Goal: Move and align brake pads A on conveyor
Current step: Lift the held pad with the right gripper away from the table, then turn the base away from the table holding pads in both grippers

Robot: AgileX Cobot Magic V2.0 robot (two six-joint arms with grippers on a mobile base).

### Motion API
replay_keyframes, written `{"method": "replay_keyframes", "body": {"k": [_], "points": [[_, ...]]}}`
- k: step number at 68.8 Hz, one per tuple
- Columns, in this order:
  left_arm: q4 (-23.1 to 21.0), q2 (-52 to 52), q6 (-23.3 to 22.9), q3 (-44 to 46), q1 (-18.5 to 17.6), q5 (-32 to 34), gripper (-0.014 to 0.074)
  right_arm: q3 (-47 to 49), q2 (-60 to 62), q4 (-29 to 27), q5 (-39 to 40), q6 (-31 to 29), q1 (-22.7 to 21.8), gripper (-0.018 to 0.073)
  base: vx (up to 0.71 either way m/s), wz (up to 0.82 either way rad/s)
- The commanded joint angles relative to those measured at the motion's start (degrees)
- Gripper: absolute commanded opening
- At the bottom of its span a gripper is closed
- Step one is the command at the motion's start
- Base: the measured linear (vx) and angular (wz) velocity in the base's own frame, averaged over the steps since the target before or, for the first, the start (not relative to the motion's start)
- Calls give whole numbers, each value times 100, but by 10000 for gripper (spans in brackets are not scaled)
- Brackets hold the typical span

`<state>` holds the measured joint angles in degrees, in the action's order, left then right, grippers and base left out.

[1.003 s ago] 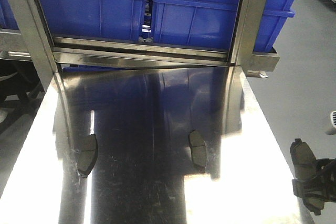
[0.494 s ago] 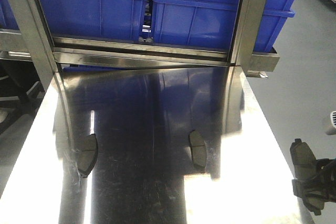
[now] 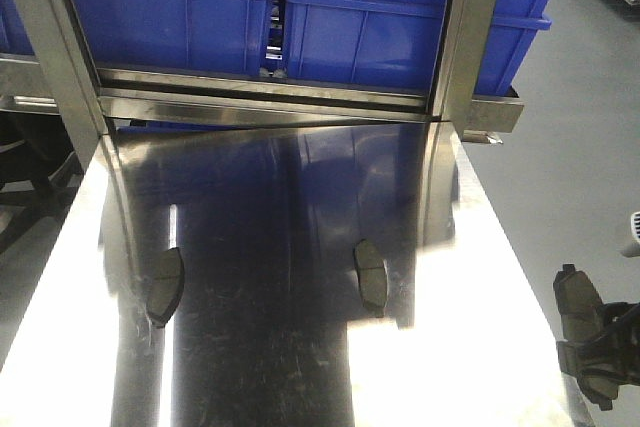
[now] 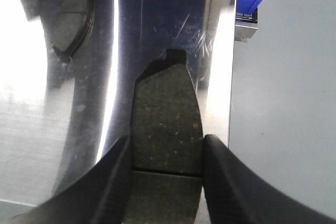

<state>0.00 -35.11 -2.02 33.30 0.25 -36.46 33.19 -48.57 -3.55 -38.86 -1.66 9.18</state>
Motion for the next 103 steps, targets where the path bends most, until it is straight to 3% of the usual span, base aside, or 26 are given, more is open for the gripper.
{"method": "replay_keyframes", "body": {"k": [1, 30, 103], "points": [[0, 4, -10, 167, -25, 464, 77, 179, 55, -6, 349, -54, -3, -10, -9, 2], [0, 4, -10, 167, -25, 464, 77, 179, 55, -6, 316, -54, -3, -10, -13, 22], [0, 4, -10, 167, -25, 464, 77, 179, 55, -6, 227, -54, -3, -10, -3, 52]]}}
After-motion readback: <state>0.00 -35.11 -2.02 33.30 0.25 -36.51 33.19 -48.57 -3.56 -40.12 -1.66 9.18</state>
